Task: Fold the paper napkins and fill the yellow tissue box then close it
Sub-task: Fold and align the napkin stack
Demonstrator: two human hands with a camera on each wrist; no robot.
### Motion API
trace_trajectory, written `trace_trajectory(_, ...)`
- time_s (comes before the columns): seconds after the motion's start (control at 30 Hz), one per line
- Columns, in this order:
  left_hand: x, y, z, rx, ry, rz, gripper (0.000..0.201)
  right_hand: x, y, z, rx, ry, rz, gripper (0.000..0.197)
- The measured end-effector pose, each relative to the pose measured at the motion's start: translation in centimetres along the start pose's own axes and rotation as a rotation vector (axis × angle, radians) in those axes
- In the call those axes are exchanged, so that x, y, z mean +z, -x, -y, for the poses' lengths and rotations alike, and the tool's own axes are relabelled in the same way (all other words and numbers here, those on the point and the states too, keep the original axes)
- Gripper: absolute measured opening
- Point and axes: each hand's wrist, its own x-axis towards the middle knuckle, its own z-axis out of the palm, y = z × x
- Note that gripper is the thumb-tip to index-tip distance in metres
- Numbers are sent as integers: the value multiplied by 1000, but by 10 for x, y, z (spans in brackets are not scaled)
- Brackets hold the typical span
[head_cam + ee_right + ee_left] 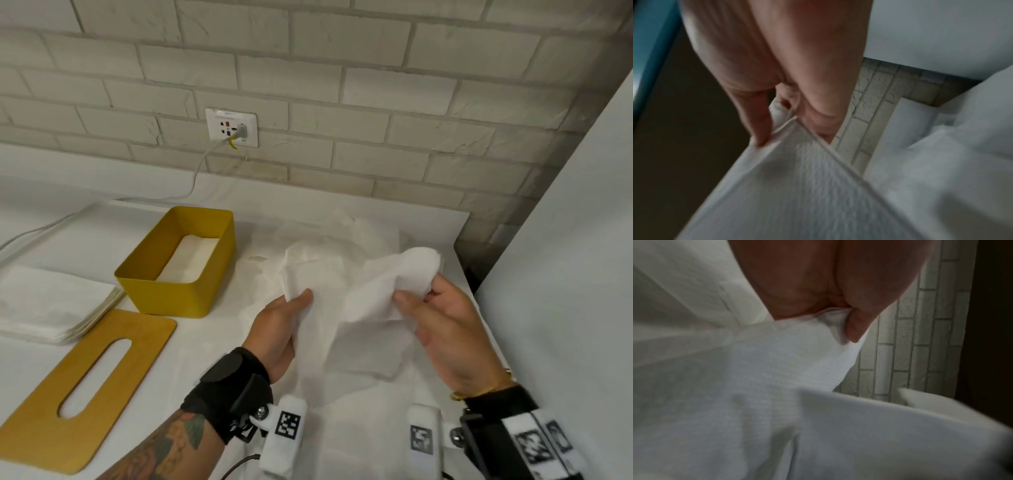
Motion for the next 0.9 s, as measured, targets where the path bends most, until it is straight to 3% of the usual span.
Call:
trace_trajectory(0.1, 3, 2, -4, -28, 20, 55, 30, 4, 4, 27, -24, -191, 255, 62)
trace_trajectory(0.17, 10, 5, -5, -23, 6, 108, 30, 13, -1, 25, 28, -105, 210, 59)
trace_trajectory(0.3, 19, 13, -7, 6, -15, 193, 39, 29, -12, -4, 151, 305, 39, 50)
trace_trajectory(0.53, 14, 11, -3, -28, 6, 209, 71, 32, -13, -24, 186, 392, -53, 57)
trace_trajectory(0.7, 18, 10, -2, 9, -123, 181, 41, 33, -14, -30, 220, 401, -91, 60)
trace_trajectory(0.9, 14, 3, -9, 58, -116, 73, 39, 33, 1, -49, 302, 357, -56, 82)
